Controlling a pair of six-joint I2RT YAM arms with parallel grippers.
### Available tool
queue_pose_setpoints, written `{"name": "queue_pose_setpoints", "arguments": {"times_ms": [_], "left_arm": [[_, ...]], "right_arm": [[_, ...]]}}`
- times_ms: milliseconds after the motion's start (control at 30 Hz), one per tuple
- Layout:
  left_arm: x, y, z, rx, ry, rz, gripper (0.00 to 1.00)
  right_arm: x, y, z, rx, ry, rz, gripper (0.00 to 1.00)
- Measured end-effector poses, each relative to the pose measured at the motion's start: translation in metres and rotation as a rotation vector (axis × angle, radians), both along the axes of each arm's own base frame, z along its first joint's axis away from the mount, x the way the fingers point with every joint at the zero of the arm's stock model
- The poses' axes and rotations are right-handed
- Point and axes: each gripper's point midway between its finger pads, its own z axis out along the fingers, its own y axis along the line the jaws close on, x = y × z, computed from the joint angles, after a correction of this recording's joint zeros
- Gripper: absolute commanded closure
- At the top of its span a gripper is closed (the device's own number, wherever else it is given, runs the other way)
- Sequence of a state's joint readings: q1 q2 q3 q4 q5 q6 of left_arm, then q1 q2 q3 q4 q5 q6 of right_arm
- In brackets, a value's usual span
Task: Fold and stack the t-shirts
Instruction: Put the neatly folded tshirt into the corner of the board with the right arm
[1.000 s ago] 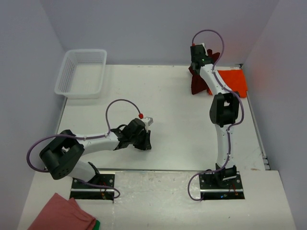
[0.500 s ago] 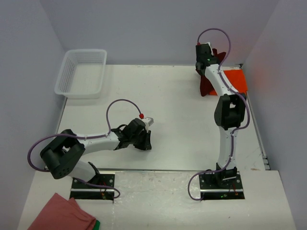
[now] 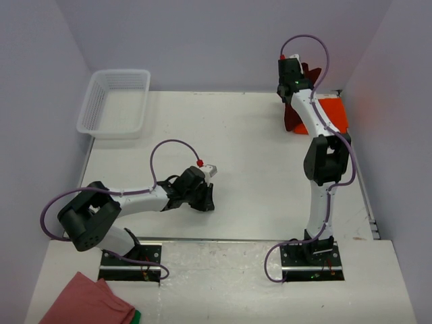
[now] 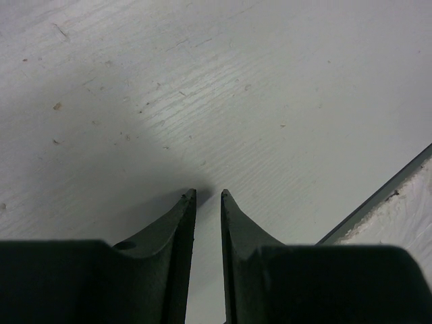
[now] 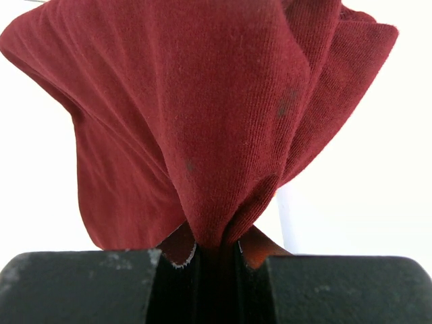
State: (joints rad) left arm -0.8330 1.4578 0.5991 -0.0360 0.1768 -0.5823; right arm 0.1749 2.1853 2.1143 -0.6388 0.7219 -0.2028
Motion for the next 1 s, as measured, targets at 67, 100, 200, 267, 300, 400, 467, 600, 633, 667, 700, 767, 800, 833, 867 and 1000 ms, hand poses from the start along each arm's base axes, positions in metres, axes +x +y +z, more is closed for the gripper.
{"name": "queue_pose_setpoints", "arguments": {"times_ms": [67, 100, 200, 267, 300, 400, 467, 600, 633, 667, 700, 767, 800, 833, 867, 1000], "left_arm": [[0.001, -0.001, 0.001, -0.003, -0.003, 0.000, 0.78], [0.001, -0.001, 0.001, -0.005, -0.004, 0.000, 0.78], [0.001, -0.002, 0.001, -0.008, -0.006, -0.001, 0.78], [0.001, -0.002, 0.001, -0.010, -0.007, -0.002, 0.78], [0.001, -0.002, 0.001, -0.010, -0.006, -0.001, 0.78], [0.001, -0.002, 0.002, -0.012, -0.006, -0.003, 0.78], [0.001, -0.003, 0.002, -0.014, -0.005, -0.004, 0.78], [0.000, -0.004, 0.001, -0.017, -0.002, -0.008, 0.78], [0.000, -0.004, 0.001, -0.017, 0.000, -0.009, 0.78], [0.000, -0.004, 0.001, -0.016, 0.001, -0.010, 0.78], [0.000, -0.004, 0.000, -0.015, 0.004, -0.011, 0.78], [-0.001, -0.004, -0.002, -0.015, 0.010, -0.014, 0.78], [-0.001, -0.005, -0.001, -0.019, 0.009, -0.015, 0.78], [-0.001, -0.005, -0.001, -0.020, 0.010, -0.017, 0.78], [-0.001, -0.006, -0.001, -0.022, 0.011, -0.018, 0.78], [-0.001, -0.009, -0.002, -0.034, 0.012, -0.026, 0.78]], "right_arm": [[-0.001, -0.001, -0.002, -0.001, 0.003, -0.001, 1.00], [-0.001, -0.001, -0.004, -0.001, 0.008, -0.001, 1.00], [-0.003, -0.002, -0.009, -0.004, 0.023, -0.003, 1.00], [-0.004, -0.004, -0.011, -0.005, 0.027, -0.006, 1.00], [-0.004, -0.005, -0.011, -0.006, 0.027, -0.008, 1.00], [-0.004, -0.009, -0.010, -0.006, 0.026, -0.017, 1.00], [-0.005, -0.014, -0.011, -0.007, 0.026, -0.027, 1.00], [-0.006, -0.024, -0.010, -0.011, 0.026, -0.047, 1.00], [-0.006, -0.027, -0.010, -0.012, 0.026, -0.054, 1.00], [-0.007, -0.029, -0.010, -0.013, 0.026, -0.058, 1.00], [-0.007, -0.032, -0.010, -0.014, 0.025, -0.064, 1.00], [-0.007, -0.036, -0.010, -0.018, 0.026, -0.075, 1.00], [-0.007, -0.038, -0.011, -0.018, 0.028, -0.078, 1.00], [-0.006, -0.040, -0.012, -0.018, 0.029, -0.082, 1.00], [-0.004, -0.042, -0.013, -0.018, 0.026, -0.086, 1.00], [0.007, -0.050, -0.026, -0.022, 0.036, -0.100, 1.00]]}}
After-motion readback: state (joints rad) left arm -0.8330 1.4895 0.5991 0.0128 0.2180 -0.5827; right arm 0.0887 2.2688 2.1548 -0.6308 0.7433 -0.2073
